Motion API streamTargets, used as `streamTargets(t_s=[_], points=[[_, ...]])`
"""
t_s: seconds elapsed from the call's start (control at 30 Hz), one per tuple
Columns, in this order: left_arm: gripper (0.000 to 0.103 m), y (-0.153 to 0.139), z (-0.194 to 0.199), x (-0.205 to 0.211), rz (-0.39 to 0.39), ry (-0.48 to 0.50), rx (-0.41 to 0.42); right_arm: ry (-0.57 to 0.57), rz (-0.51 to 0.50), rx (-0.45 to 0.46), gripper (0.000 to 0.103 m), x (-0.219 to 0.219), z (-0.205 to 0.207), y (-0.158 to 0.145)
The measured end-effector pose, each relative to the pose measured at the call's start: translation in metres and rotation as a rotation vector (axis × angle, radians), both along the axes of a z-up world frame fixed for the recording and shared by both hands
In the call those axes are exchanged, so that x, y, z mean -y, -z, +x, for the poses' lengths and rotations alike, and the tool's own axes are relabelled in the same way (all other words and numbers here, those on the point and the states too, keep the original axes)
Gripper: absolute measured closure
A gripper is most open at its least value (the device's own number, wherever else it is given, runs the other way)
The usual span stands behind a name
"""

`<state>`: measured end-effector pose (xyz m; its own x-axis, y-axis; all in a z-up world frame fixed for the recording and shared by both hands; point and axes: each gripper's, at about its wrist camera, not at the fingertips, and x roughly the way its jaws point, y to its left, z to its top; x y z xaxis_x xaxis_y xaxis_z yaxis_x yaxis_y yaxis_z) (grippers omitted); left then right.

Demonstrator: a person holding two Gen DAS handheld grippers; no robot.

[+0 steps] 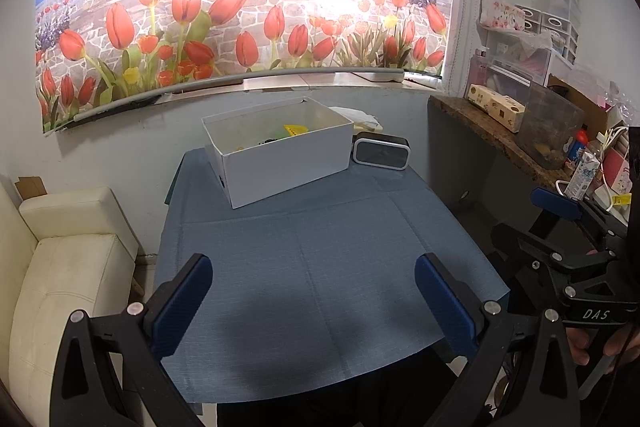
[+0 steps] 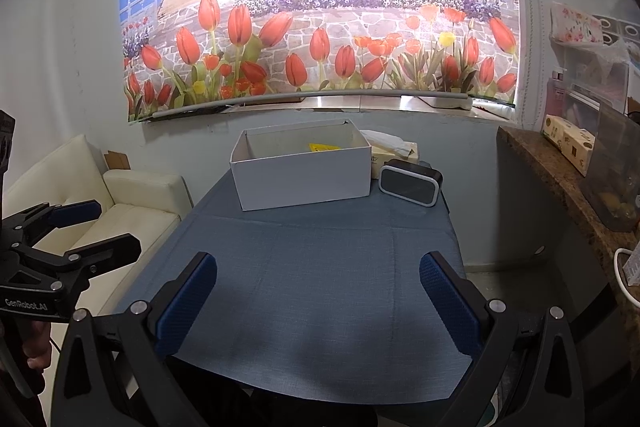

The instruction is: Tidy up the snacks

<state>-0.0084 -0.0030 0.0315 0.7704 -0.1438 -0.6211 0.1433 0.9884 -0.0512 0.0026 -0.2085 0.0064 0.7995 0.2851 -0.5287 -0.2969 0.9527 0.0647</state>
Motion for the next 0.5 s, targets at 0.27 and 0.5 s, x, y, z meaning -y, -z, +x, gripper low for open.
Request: streamTargets(t_s=[0.27, 0.5], points=[[0.0, 0.0004, 0.0009, 0.0012, 0.001, 0.003, 0.001, 0.0, -0.001, 0.0, 0.0, -0.0003, -0.0002, 0.0001], [0.0, 0.0011, 0.0017, 0.0009, -0.005, 0.006, -0.005, -0.003, -0.002, 0.001, 0.0, 0.0001, -0.0006, 0.0008]])
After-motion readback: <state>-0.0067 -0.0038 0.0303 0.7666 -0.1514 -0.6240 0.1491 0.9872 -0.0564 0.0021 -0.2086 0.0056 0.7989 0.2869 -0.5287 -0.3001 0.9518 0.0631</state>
